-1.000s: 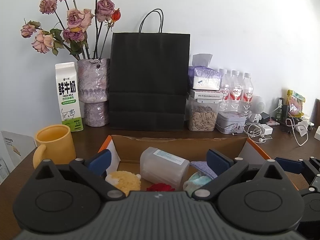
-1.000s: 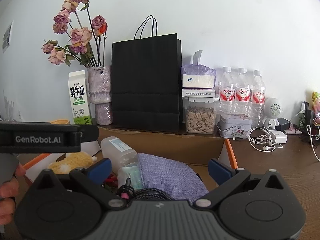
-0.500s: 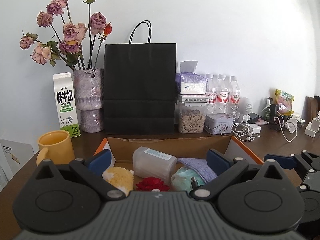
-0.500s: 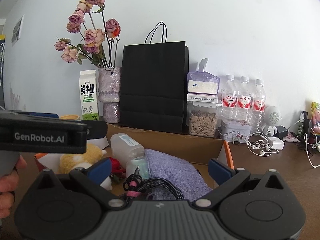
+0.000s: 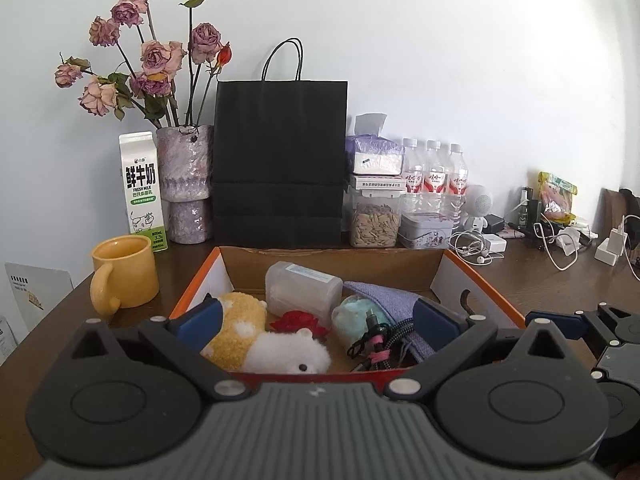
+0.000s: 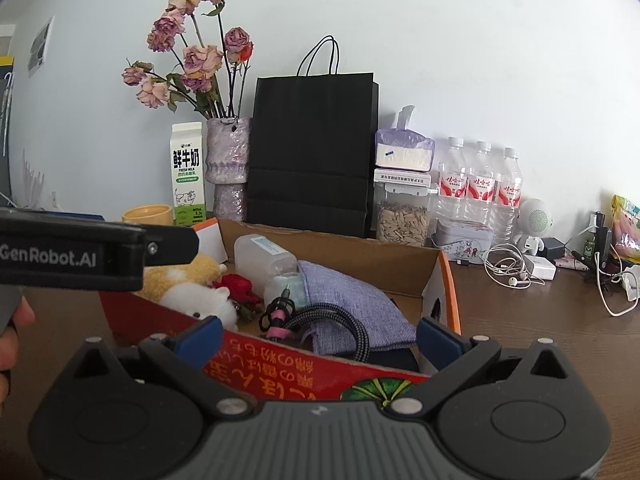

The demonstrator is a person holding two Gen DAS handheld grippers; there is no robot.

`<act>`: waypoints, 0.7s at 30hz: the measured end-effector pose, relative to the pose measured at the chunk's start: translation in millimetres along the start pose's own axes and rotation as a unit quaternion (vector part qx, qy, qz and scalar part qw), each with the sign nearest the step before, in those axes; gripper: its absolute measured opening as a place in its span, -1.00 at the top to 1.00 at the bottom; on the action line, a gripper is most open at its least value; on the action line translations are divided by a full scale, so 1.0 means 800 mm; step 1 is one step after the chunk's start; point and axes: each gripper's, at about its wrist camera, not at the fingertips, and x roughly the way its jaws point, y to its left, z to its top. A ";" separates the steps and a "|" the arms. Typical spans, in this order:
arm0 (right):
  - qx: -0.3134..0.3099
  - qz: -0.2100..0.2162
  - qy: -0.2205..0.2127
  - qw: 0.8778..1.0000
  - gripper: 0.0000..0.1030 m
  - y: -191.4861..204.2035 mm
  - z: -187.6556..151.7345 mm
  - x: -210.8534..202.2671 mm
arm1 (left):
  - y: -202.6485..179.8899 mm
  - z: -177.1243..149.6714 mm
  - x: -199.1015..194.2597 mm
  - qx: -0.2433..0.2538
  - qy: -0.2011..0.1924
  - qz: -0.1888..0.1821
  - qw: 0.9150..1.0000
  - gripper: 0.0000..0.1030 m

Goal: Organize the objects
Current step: 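Carry the rose and braided cable into the box and release both, then move both tools back toward the white caps and white cloth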

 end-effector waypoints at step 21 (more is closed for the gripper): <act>-0.020 0.019 0.053 0.998 -0.96 0.009 -0.055 -0.046 | 0.017 -0.061 -0.048 0.014 0.067 0.014 0.998 -1.00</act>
